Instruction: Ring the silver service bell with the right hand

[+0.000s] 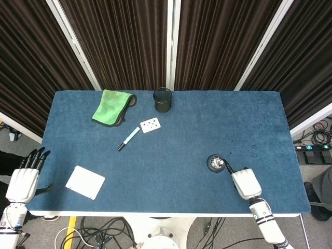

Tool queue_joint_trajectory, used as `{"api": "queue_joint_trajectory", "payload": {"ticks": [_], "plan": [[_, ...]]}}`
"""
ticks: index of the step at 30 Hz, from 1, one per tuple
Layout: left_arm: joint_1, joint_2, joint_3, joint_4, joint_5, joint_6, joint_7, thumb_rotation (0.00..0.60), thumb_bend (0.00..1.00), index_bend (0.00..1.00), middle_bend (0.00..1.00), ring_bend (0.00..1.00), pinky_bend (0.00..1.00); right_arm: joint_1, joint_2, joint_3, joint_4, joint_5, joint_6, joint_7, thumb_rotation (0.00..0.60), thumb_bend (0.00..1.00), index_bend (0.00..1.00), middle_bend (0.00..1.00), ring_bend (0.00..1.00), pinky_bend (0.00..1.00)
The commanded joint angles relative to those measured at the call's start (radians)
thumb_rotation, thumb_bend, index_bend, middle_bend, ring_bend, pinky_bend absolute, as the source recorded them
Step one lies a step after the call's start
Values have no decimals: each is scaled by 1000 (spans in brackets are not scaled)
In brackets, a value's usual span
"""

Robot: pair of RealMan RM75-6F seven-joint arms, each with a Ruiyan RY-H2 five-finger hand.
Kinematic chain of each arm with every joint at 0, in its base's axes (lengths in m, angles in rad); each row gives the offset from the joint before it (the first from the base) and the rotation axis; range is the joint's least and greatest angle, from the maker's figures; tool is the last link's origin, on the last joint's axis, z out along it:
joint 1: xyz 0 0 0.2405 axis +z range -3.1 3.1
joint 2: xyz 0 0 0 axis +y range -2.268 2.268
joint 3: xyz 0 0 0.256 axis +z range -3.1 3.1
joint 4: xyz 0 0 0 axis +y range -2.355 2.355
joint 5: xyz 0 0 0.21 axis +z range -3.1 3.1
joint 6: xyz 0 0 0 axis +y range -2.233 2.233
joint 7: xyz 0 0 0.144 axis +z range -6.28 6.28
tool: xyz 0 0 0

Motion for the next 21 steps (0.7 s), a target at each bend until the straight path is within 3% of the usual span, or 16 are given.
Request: {"api": "queue_joint_trajectory", "payload": {"ticks": [1,21], "plan": [[1,2,0,-1,1,3,-2,600,27,89,11,0,167,6,-6,1,1,7,-8,-8,600,1000,0,862,723,596],[4,5,0,6,6,9,-18,600,27,89,11,0,166,45,-23,6,1,79,-71,-58,600,1000,0,864,723,596]]}}
